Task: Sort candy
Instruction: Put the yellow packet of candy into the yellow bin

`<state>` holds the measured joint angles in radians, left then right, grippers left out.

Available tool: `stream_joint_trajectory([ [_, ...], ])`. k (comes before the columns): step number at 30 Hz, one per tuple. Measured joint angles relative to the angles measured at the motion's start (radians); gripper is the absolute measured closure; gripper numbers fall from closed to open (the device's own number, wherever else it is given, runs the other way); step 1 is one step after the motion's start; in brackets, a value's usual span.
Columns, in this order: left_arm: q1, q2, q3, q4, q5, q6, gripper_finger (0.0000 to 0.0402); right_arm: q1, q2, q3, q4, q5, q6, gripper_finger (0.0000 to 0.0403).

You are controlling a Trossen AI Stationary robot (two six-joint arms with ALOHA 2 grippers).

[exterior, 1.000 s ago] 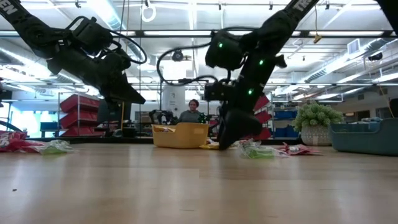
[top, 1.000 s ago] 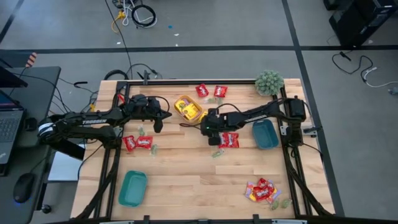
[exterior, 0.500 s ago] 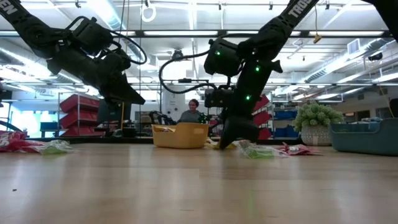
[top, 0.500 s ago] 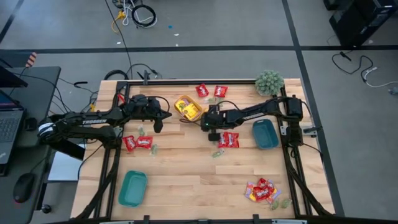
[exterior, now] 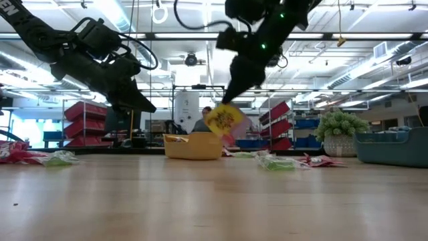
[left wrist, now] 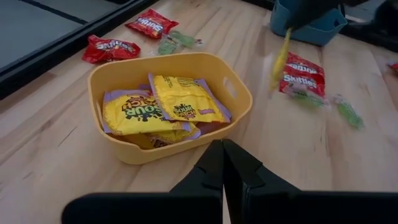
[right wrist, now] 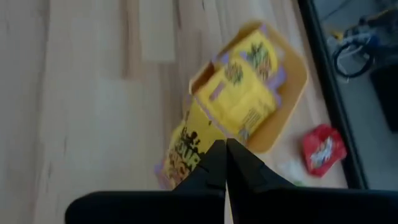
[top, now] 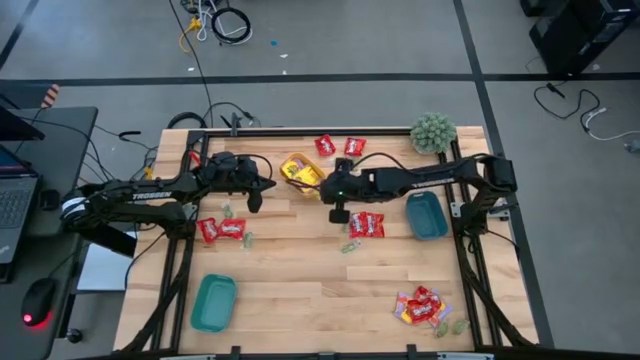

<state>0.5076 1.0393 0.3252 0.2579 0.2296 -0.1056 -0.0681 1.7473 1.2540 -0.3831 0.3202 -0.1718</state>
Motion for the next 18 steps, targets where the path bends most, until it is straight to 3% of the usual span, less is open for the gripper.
stream_joint_trajectory([
  [10,0.000,0.000,0.000,0.000,-0.009,-0.003,0.0401,-0.039,0.002,0.066,0.205,0.024,-0.115,0.0403],
  [18,0.000,0.000,0.000,-0.004,-0.009,-0.003,0.0401,-0.125,0.050,0.066,0.273,-0.147,-0.084,0.0403],
])
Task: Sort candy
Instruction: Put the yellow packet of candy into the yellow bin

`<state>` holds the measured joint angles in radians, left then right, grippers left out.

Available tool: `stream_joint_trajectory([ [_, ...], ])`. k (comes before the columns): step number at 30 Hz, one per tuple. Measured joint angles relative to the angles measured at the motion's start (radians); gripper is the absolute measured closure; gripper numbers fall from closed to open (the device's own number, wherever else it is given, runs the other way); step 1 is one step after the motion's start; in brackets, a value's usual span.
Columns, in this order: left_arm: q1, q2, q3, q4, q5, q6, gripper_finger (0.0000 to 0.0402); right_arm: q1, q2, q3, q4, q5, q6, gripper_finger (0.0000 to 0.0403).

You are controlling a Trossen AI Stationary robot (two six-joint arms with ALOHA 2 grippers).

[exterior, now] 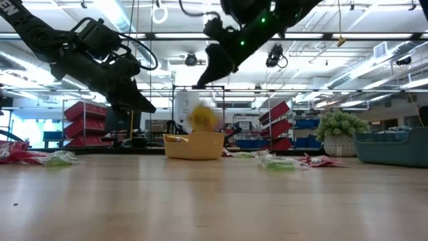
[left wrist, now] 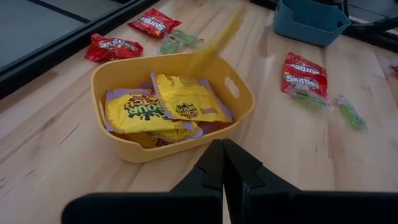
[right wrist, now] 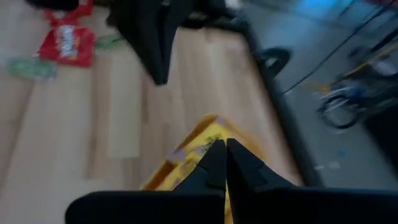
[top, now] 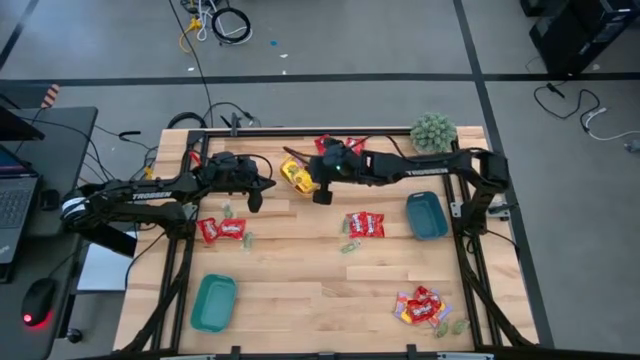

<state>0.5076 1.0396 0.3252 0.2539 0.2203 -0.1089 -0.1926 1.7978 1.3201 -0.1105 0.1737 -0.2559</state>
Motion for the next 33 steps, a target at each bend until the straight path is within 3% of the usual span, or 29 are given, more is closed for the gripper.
stream_joint_trajectory([
  [3,0.000,0.000,0.000,-0.002,0.000,0.000,0.0401,-0.026,0.020,-0.002,-0.004,-0.088,0.039,0.0403],
  [10,0.000,0.000,0.000,-0.004,0.000,0.000,0.0401,-0.087,0.017,0.000,0.004,-0.172,0.070,0.0403],
  [16,0.000,0.000,0.000,-0.004,0.000,0.000,0.0401,-0.111,0.103,-0.001,-0.018,-0.231,0.075,0.0402],
  [23,0.000,0.000,0.000,-0.004,0.000,-0.005,0.0401,-0.115,0.193,-0.002,-0.027,-0.238,0.085,0.0402],
  [33,0.000,0.000,0.000,-0.004,0.000,-0.007,0.0401,-0.137,0.189,0.008,-0.191,-0.206,0.137,0.0403],
])
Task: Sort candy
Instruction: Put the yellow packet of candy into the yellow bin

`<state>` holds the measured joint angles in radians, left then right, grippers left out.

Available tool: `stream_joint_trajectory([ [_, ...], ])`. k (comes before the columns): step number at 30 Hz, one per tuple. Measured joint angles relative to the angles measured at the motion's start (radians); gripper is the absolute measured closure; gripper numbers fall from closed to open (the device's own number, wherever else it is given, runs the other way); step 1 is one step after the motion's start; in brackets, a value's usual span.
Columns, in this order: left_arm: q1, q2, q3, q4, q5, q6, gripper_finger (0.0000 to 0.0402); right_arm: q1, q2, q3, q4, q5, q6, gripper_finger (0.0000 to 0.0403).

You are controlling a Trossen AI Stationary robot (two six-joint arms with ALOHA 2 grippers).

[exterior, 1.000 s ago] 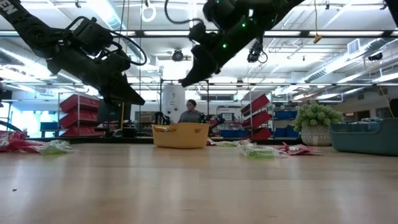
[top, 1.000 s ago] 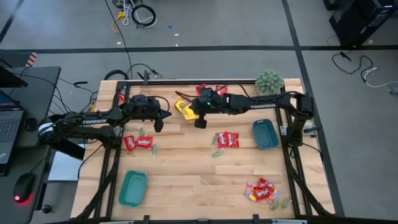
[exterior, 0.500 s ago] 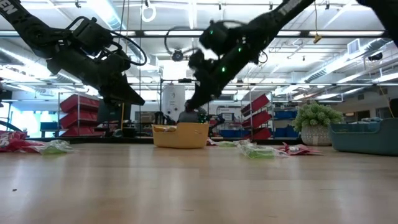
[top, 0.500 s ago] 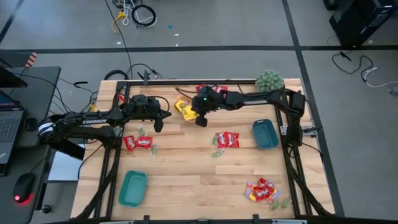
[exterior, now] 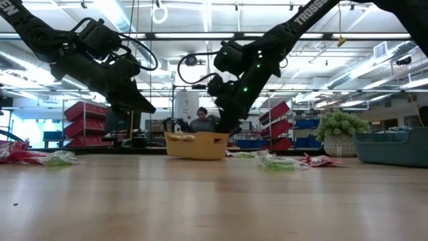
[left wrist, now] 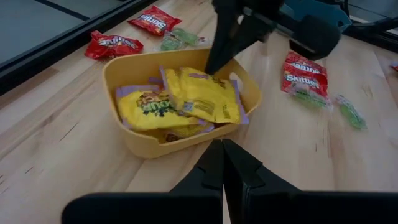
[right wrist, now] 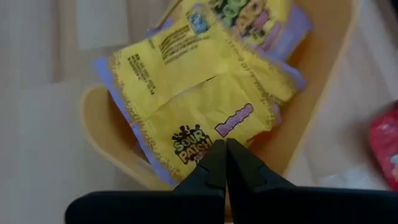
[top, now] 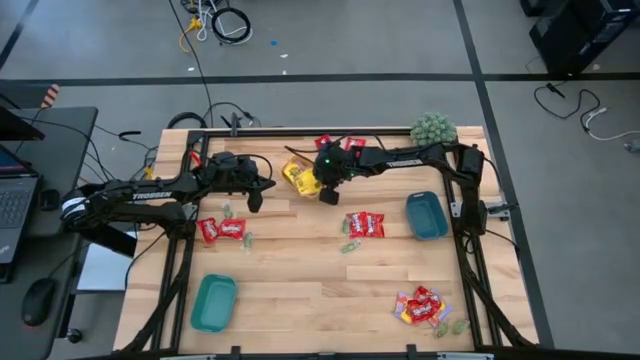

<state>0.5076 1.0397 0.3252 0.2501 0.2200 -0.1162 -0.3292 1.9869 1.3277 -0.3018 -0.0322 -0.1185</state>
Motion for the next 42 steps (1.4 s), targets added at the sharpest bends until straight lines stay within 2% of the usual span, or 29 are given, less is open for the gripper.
stream_joint_trajectory([
  [7,0.000,0.000,0.000,0.000,0.000,0.000,0.0401,0.063,0.001,0.043,-0.136,-0.038,0.065,0.0403],
  [17,0.000,0.000,0.000,0.000,0.015,0.000,0.0401,0.174,0.001,0.131,-0.212,-0.077,0.116,0.0403],
  [21,0.000,0.000,0.000,-0.001,0.106,0.000,0.0401,0.219,-0.062,0.149,-0.312,-0.001,0.068,0.0403],
  [24,-0.001,0.000,0.000,-0.001,0.124,0.006,0.0401,0.258,-0.151,0.140,-0.416,0.045,0.088,0.0403],
  [30,0.000,0.000,0.000,0.001,0.122,0.031,0.0401,0.356,-0.344,-0.051,-0.453,0.021,0.282,0.0403],
  [36,0.000,0.000,0.000,0.013,0.122,0.013,0.0401,0.501,-0.490,-0.295,-0.382,-0.095,0.557,0.0401],
  [42,0.000,0.000,0.000,0.015,0.122,0.004,0.0401,0.703,-0.555,-0.436,-0.292,-0.130,0.779,0.0361],
])
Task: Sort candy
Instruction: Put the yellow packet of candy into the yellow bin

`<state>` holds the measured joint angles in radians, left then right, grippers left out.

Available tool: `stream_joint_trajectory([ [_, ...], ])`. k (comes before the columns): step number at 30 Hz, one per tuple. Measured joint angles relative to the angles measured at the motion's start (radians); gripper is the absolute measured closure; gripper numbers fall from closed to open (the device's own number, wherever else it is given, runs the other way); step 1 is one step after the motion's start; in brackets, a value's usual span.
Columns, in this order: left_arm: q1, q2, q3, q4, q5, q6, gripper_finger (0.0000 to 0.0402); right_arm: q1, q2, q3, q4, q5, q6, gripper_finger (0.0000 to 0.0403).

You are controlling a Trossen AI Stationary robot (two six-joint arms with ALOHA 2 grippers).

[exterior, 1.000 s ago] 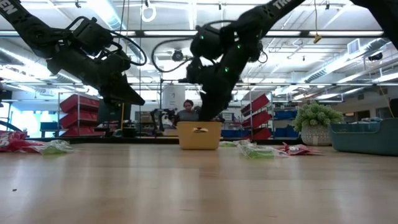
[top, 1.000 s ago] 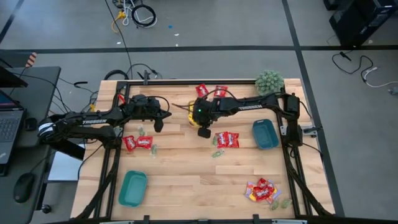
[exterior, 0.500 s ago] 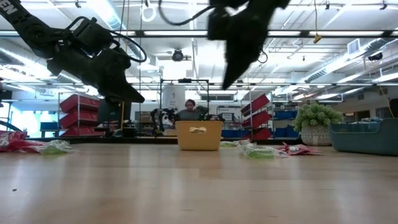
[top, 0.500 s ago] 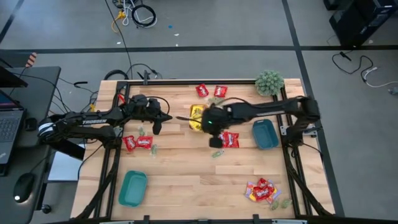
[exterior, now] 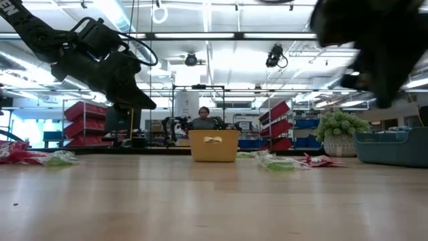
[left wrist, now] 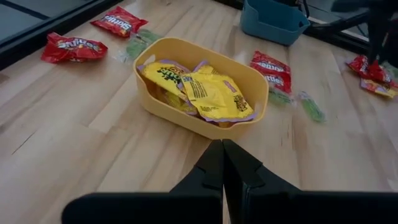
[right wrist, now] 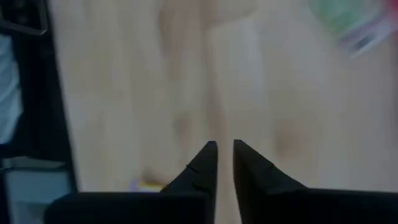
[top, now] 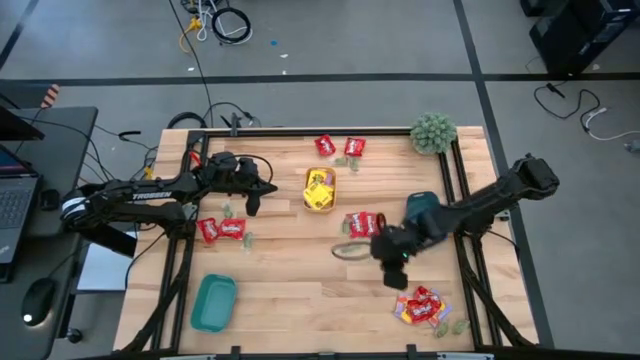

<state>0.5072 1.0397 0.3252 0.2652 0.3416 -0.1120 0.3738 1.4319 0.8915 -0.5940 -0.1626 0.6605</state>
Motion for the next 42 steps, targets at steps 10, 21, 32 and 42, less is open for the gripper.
stream_joint_trajectory([
  [10,0.000,0.000,0.000,-0.070,-0.001,-0.019,0.0401,0.218,0.068,-0.026,0.040,-0.016,0.227,0.0241],
  [21,0.002,0.000,0.000,-0.096,0.002,-0.028,0.0401,0.299,0.230,-0.024,0.098,-0.024,0.211,0.0209],
  [32,0.001,0.000,0.000,-0.107,0.003,-0.050,0.0401,0.268,0.236,-0.027,0.086,0.003,0.093,0.0385],
  [42,0.001,0.000,0.000,-0.115,0.003,-0.053,0.0401,0.192,0.166,-0.028,0.015,0.036,0.036,0.0402],
])
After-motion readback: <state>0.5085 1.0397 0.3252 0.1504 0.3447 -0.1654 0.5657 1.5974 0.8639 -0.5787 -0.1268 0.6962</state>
